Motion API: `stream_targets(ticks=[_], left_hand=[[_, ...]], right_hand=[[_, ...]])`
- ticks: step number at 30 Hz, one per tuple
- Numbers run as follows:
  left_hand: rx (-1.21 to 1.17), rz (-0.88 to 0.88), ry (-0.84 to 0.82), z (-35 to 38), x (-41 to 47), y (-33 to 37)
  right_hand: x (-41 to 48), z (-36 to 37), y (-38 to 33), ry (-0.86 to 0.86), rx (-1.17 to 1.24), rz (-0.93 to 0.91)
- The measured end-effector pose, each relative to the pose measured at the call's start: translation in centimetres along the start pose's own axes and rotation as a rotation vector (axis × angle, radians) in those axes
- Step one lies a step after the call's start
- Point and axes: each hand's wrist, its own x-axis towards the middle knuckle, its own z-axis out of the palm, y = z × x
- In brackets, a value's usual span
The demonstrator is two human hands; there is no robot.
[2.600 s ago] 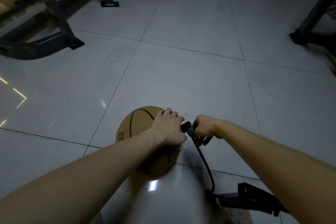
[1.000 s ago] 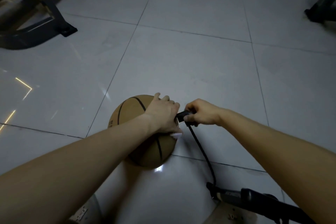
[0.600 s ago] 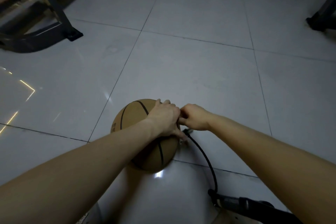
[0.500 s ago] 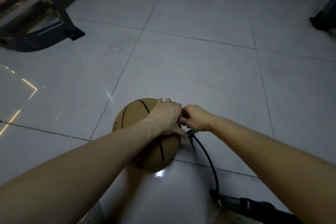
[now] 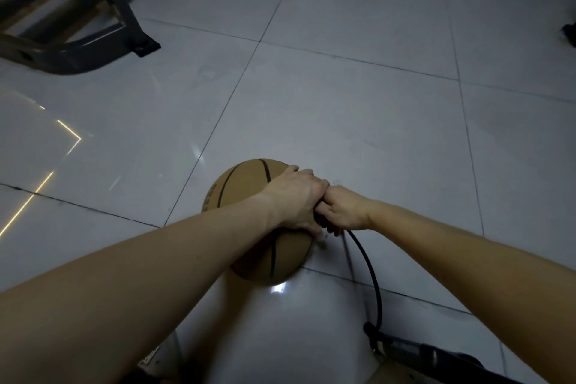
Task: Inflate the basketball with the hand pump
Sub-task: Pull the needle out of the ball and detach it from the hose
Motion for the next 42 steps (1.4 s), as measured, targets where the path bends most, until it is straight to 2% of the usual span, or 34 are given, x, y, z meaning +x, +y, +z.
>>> stream_targets(ticks=[20,26,29,34,36,39,42], left_hand=[[0.032,0.111,-0.066,-0.5,-0.3,-0.2],[0.044,0.097,-0.114,-1.7,-0.1,-0.6],[0.002,0.056,-0.107,-1.7,0.4,0.1],[-0.043,-0.056,0.057,-3.1,-1.3,-0.7],[-0.010,-0.153,0.011,-3.2,-3.7,-1.6],[0.031,-0.275,-0.182,-2.9,-6.3,-2.4],[0.035,-0.296,-0.217,-3.0,-6.0,-1.9]], right_hand=[[-1.1,0.9,0.5,-0.107,0.407,0.070],[-3.5,-2.1,4.1,0.035,0.602,0.225],[-4.1,-2.0,4.0,0.005,0.559,0.258],[-4.4,-0.6,1.8,0.097,0.486,0.240],[-4.6,-0.4,1.6,0.115,0.439,0.261],[-5.4,-0.5,1.6,0.094,0.317,0.354],[-6.8,-0.8,1.7,0.025,0.240,0.464]])
